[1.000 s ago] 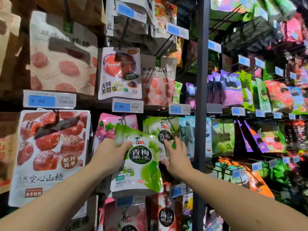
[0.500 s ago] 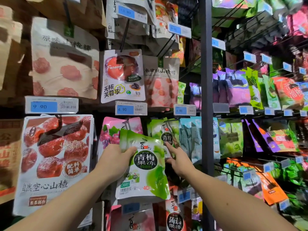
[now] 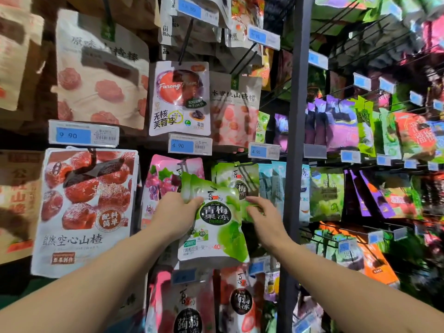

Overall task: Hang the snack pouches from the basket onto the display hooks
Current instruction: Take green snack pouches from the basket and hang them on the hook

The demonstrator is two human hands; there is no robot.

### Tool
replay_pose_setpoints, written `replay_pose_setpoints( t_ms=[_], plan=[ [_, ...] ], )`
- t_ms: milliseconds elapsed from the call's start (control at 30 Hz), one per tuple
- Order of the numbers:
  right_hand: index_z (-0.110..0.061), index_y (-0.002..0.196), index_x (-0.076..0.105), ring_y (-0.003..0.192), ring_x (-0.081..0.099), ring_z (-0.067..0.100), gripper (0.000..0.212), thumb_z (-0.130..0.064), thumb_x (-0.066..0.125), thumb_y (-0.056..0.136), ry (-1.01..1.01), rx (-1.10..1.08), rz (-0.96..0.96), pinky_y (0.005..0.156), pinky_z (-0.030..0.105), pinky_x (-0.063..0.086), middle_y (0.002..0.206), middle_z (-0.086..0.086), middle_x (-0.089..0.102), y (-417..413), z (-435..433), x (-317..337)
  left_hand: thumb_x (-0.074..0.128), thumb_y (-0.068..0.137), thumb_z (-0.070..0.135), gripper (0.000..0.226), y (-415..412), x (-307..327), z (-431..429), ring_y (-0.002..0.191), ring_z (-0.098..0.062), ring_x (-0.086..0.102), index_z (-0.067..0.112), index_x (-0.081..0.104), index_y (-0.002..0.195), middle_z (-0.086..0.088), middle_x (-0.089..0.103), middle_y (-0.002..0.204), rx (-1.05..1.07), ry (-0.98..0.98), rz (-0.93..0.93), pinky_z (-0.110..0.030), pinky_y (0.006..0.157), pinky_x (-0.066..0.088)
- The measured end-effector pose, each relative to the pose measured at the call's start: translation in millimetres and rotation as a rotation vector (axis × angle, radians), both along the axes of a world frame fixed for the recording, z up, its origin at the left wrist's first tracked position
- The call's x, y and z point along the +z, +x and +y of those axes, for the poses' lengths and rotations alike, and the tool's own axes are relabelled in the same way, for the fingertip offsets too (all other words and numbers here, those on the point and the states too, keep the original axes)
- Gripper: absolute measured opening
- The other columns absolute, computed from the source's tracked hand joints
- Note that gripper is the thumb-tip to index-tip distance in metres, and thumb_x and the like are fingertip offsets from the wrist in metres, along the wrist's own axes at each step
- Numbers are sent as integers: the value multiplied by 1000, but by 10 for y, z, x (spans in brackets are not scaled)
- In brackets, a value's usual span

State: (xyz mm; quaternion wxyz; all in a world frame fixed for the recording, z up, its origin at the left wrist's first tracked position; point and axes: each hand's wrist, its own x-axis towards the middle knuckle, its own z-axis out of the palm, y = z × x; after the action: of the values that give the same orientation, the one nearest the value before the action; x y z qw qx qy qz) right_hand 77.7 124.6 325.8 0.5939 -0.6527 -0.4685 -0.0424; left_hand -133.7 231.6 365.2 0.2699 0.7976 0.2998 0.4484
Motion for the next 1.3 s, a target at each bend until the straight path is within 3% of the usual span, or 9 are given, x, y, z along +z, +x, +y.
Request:
replay_pose_setpoints(
  t_ms=[100,167,267,400,500,667,900,1067,1300],
  plan=[
    [-28,128,62,89,71,8,36,-48,62,98,-110,354,330,72,22,56,109,-7,71,-251,-78,41,63,98,40,56,59,5,-94,46,-22,42,13,45,52,-3,46,48,18,-30,-34,-30,50,33],
    [-26,141,55,109,70,12,69,-58,76,83,-187,432,356,93,35,57,126,-6,71,-302,-97,46,63,98,41,57,91,7,-115,48,-24,46,11,48,52,-5,49,49,19,-26,-47,-37,54,43],
    [-22,156,37,108,64,14,87,-41,82,84,-181,375,346,80,23,53,141,-2,59,-403,-174,81,60,98,45,58,100,13,-136,47,-27,51,4,55,57,-7,52,49,-8,-2,-20,-38,57,50],
    [-13,156,34,86,67,2,75,-18,74,93,-182,333,347,55,8,48,110,-6,67,-364,-158,77,51,100,53,56,91,-5,-138,44,-23,43,18,53,56,-3,45,47,-29,59,25,-32,52,38],
    [-13,155,35,103,69,15,77,-17,77,91,-157,219,328,79,18,54,127,5,67,-332,-141,90,43,104,49,46,46,4,-110,46,-21,47,29,68,71,-7,55,53,-29,61,7,-32,50,39],
    [-23,162,23,144,43,26,83,-16,71,95,-30,85,265,117,41,37,160,5,38,-150,-265,219,50,104,42,64,-58,29,56,50,-24,45,7,45,51,-10,48,51,91,26,-65,-32,50,29],
    [-23,163,17,143,42,21,82,-11,65,98,78,-72,189,106,27,37,162,-2,36,44,-232,528,58,100,46,61,-38,94,139,53,-28,44,7,44,54,-10,47,55,134,39,-76,-35,53,30],
    [-26,161,26,83,60,4,74,-14,63,99,65,-168,204,81,29,56,157,-3,44,81,-141,607,55,100,47,57,-18,98,135,57,-29,46,6,54,61,-8,46,56,140,48,-22,-35,54,30],
    [-31,159,31,123,59,23,74,-18,66,94,60,-200,209,104,40,50,148,0,54,110,-99,650,58,99,46,60,9,52,103,51,-27,46,6,49,55,-10,50,53,99,29,-73,-32,48,31]
  ],
)
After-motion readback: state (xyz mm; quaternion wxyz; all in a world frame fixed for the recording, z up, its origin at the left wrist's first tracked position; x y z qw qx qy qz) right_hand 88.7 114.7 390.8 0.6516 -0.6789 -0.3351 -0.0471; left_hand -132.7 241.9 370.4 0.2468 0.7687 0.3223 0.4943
